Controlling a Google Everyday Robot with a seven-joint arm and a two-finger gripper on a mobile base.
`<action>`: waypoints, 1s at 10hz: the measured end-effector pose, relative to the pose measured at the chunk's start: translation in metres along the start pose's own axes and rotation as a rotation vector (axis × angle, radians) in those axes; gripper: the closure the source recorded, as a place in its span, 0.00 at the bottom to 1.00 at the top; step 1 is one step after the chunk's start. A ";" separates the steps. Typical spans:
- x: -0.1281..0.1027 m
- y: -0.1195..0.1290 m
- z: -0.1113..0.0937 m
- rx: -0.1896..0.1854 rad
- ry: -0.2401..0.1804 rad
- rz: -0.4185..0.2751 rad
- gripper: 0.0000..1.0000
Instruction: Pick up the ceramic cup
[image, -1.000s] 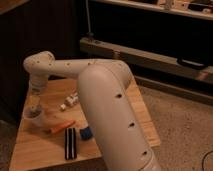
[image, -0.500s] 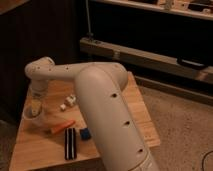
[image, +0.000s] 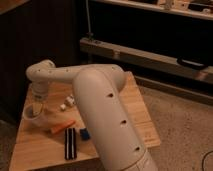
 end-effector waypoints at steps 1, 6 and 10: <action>0.001 0.000 0.001 -0.003 0.003 -0.001 0.55; 0.013 0.002 -0.002 -0.017 0.013 -0.009 0.80; 0.061 0.011 -0.077 0.032 -0.045 -0.015 0.80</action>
